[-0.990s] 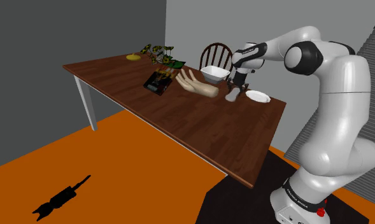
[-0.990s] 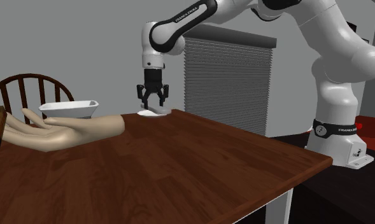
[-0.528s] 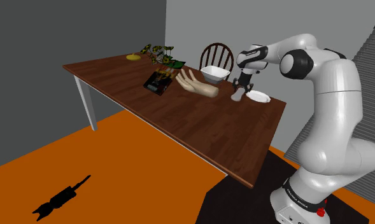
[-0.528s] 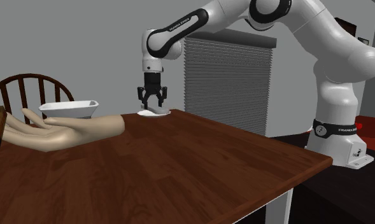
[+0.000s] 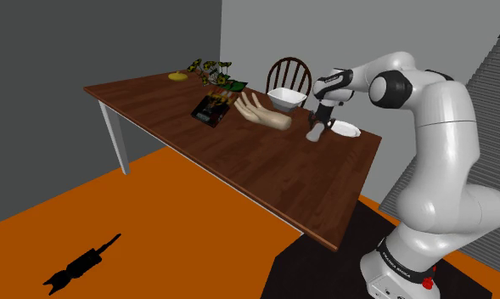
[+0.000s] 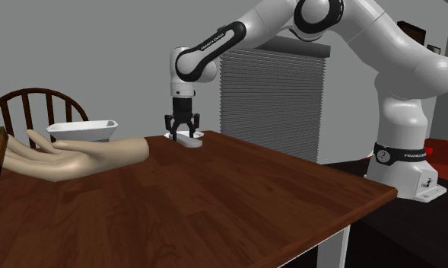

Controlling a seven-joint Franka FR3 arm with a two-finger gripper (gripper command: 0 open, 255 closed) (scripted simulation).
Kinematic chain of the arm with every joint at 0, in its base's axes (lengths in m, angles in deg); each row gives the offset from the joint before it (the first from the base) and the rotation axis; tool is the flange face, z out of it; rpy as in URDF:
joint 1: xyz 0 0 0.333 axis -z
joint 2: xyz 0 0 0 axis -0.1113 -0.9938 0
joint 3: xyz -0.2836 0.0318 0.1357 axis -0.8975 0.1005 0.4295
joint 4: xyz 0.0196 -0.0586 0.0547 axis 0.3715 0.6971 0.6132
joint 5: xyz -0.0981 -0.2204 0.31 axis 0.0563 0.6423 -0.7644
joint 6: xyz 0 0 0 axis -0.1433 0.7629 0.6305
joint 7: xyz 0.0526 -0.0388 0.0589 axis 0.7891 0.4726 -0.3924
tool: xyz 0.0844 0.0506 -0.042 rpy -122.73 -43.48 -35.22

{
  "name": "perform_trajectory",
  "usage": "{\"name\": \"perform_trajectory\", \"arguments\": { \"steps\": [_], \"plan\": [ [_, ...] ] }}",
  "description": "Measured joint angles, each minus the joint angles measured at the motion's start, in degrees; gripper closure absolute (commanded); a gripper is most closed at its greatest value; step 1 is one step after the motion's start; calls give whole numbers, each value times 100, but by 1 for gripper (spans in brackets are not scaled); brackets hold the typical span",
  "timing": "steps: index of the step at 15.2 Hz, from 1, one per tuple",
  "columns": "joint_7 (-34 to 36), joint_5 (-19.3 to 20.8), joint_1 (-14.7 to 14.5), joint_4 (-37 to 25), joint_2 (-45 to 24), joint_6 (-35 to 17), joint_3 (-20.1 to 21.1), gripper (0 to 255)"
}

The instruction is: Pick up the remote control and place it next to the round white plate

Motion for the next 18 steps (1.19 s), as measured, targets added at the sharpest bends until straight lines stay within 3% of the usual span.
{"name": "perform_trajectory", "arguments": {
  "steps": [10,11,18],
  "plan": [
    [-18,-19,12,17,-206,-225,13,255],
    [-18,-19,12,18,-206,-226,13,0],
    [-13,-14,9,15,-149,-167,10,0]
  ]
}}
